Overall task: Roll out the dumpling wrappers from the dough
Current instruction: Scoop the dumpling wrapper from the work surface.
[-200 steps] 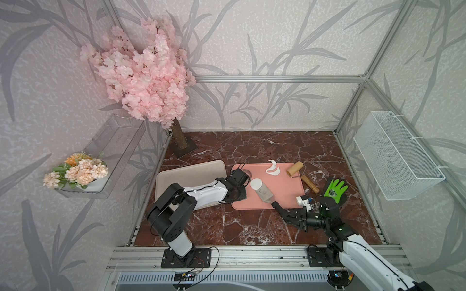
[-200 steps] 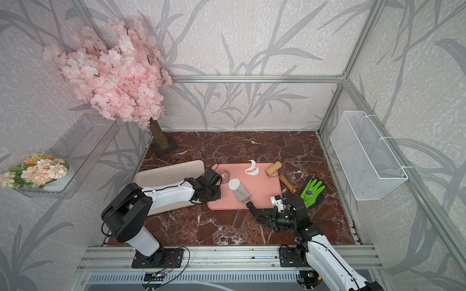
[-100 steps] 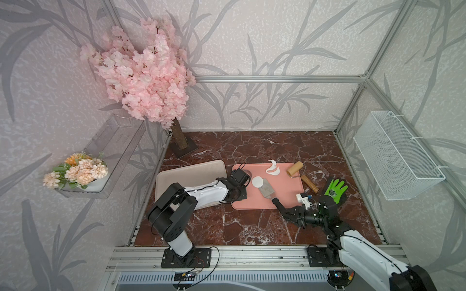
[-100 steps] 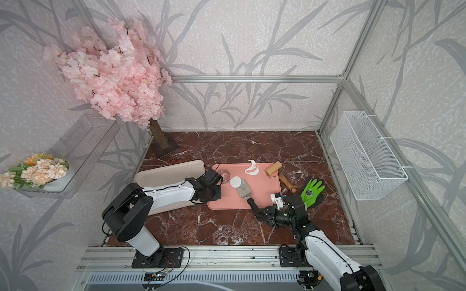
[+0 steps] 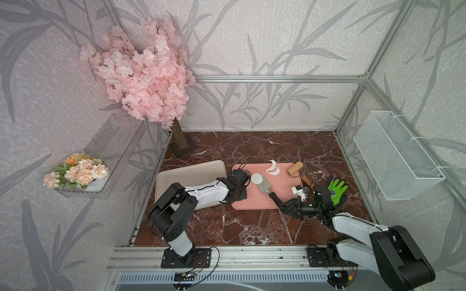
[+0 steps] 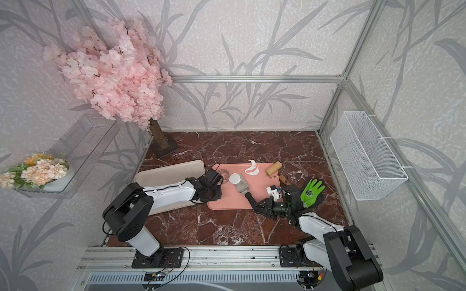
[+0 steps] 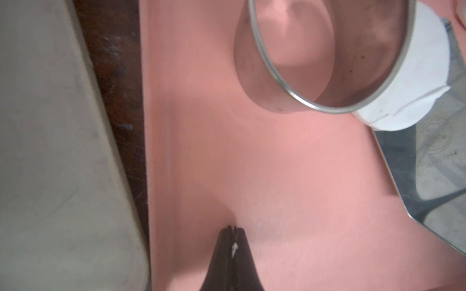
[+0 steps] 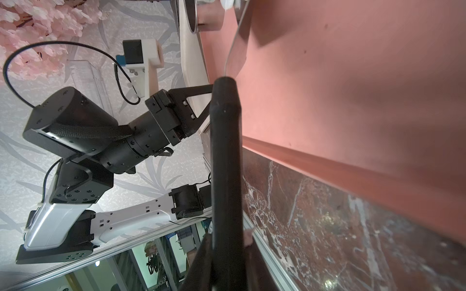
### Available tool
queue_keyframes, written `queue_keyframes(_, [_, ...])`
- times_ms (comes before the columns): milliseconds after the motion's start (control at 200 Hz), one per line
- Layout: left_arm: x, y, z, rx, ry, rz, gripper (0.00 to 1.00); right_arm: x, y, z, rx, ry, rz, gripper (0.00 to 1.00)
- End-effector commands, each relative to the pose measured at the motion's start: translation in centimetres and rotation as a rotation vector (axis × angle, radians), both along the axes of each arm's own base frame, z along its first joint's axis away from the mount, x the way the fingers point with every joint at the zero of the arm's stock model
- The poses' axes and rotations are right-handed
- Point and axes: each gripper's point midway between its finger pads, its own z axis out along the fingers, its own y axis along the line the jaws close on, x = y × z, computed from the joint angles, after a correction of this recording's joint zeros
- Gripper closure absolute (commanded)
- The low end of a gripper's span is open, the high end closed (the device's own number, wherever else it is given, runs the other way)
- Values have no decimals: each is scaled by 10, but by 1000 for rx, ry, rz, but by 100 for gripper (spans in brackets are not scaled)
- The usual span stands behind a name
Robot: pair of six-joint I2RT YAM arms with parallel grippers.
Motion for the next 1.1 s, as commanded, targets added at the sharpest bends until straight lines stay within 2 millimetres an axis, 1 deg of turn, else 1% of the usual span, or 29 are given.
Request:
queue_keyframes(0, [-13, 9, -16, 63, 71, -16, 100, -12, -8, -32, -56, 217, -63, 100])
queue_keyframes(75, [-13, 9, -16, 64, 70, -15, 100, -9, -7, -32, -53, 198, -64, 100])
queue_keyframes(170, [-14, 10, -17, 67, 73, -13, 100, -7, -8, -36, -70, 186, -63, 100])
queue_keyframes(280, [-15, 10, -19, 70, 76, -12, 100, -1, -6, -38, -55, 163, -62, 100])
queue_keyframes(415, [-14, 10, -18, 69, 77, -9, 100, 10, -1, -40, -2, 127, -70, 100])
queue_keyframes(430, [-14, 9, -18, 69, 77, -10, 100, 13, 0, -38, 14, 101, -72, 100])
queue_keyframes(530, [-14, 10, -16, 76, 78, -8, 100, 16, 3, -37, 74, 72, -77, 100])
queue_keyframes(535, [-14, 11, -16, 77, 77, -8, 100, 15, 3, -40, 73, 86, -79, 100])
queue_keyframes(565, [-14, 11, -15, 80, 76, -7, 100, 17, 4, -42, 95, 86, -88, 100])
queue_keyframes(585, [-13, 12, -15, 83, 75, -7, 100, 18, 4, -40, 112, 69, -89, 100])
queue_keyframes(610, [-13, 12, -14, 87, 74, -6, 100, 17, 4, -43, 122, 86, -92, 100])
queue_keyframes(630, [-13, 12, -13, 89, 73, -7, 100, 15, 5, -51, 120, 123, -85, 100])
queue_keyframes(680, [-12, 13, -12, 95, 71, -5, 100, 11, 5, -63, 97, 142, -76, 100])
queue_keyframes(750, [-11, 15, -10, 106, 67, -1, 100, 9, 3, -69, 74, 117, -72, 100])
queue_keyframes(835, [-11, 16, -8, 112, 63, 4, 100, 12, 4, -63, 83, 91, -67, 100])
queue_keyframes(1005, [-7, 15, -3, 111, 54, 17, 100, 25, 8, -39, 123, 3, -55, 100])
queue_keyframes(1095, [-3, 14, 1, 119, 48, 17, 100, 28, 9, -35, 132, -12, -53, 100])
